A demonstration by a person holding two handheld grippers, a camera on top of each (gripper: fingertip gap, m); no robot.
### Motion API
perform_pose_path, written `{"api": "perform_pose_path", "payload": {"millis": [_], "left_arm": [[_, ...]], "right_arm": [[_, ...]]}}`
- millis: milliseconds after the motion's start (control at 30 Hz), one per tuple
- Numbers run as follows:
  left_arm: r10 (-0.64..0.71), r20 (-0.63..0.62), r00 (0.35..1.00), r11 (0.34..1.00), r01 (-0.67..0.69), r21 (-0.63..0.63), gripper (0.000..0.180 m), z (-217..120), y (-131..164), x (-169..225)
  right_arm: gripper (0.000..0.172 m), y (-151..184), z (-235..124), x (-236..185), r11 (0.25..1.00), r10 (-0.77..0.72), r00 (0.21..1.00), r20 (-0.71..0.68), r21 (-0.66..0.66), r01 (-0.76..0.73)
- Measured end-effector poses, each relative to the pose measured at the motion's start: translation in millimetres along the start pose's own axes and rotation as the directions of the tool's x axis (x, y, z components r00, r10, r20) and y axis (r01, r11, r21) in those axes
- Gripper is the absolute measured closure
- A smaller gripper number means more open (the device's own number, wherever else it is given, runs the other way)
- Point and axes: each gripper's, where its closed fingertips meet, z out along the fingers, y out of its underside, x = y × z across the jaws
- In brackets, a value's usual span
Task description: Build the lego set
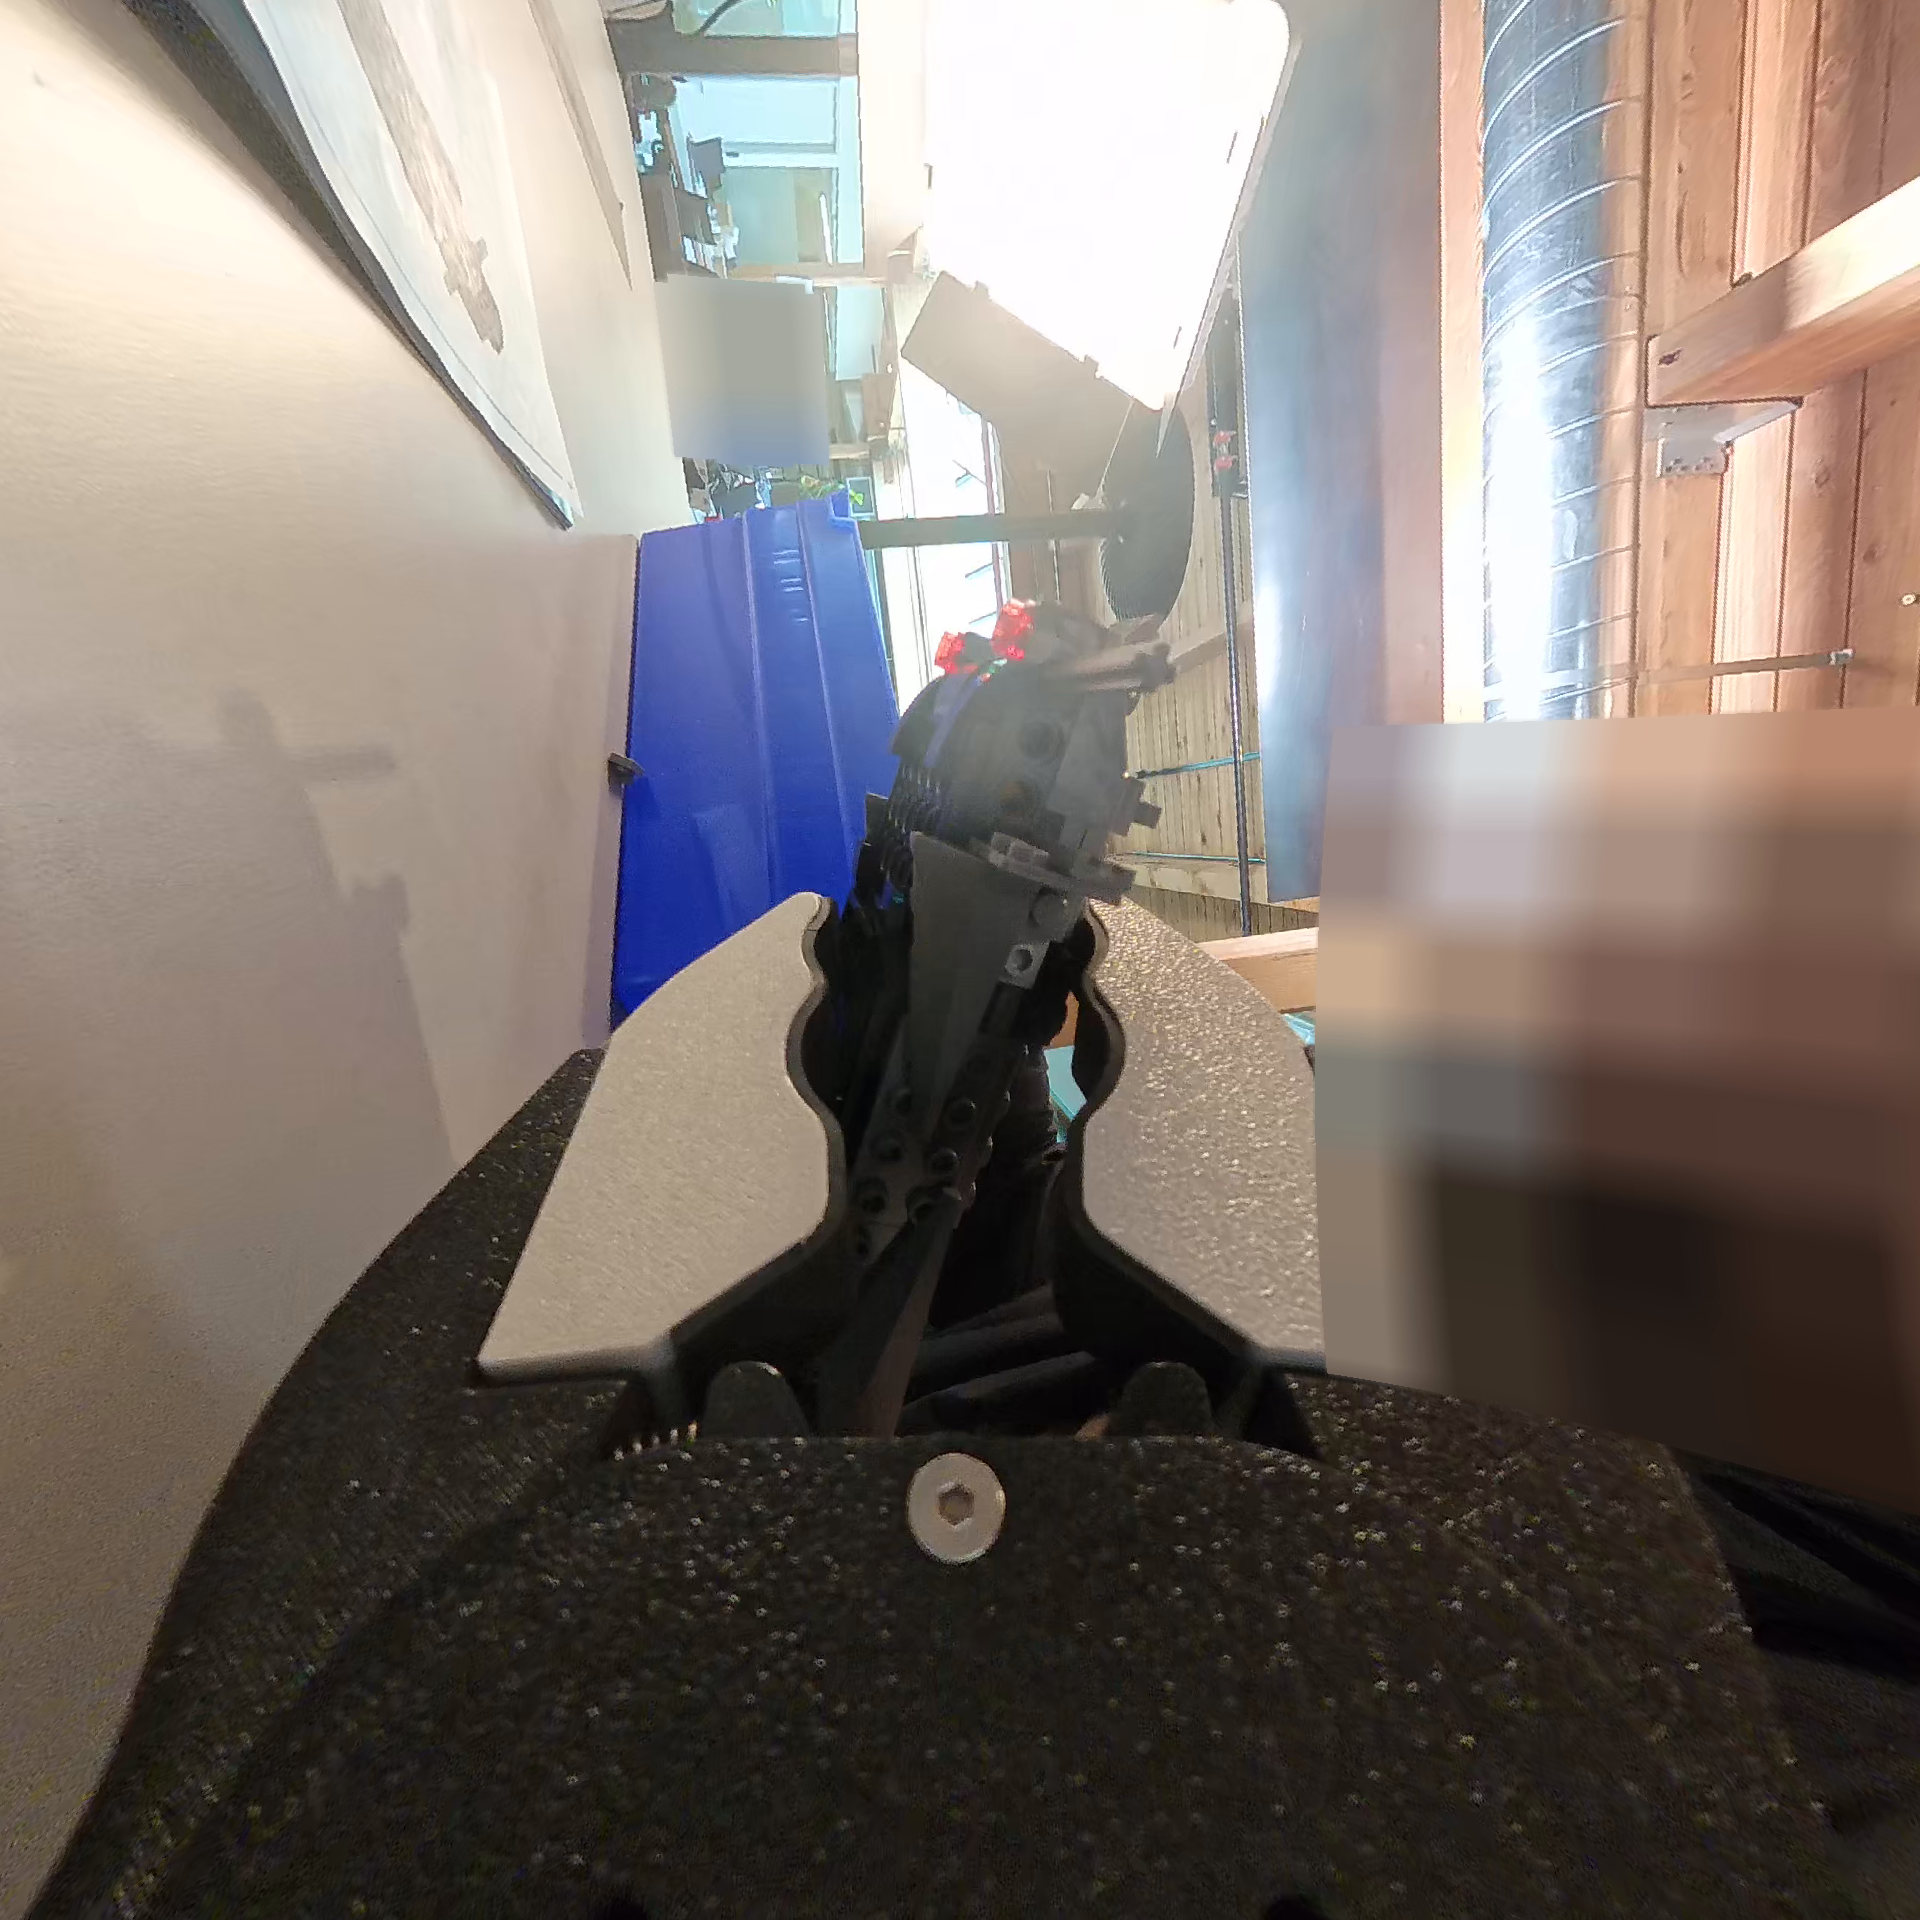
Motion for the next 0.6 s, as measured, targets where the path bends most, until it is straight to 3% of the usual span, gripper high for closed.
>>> {"api": "perform_pose_path", "payload": {"millis": [267,400,600], "left_arm": [[-0.004,-0.001,1.0,1.0,0.004,-0.027,0.138,9,5,-1],[0.0,0.001,1.0,1.0,0.0,-0.029,0.138,10,6,0],[0.008,0.004,1.0,1.0,-0.008,-0.022,0.138,8,4,1]], "right_arm": [[0.158,-13,16,-43,0.994,-0.104,0.988,0.115,-0.012,0.106],[0.147,-14,16,-38,0.995,-0.097,0.992,0.086,-0.013,0.098],[0.143,-2,-12,-15,0.999,-0.025,0.999,-0.019,0.024,0.026]]}}
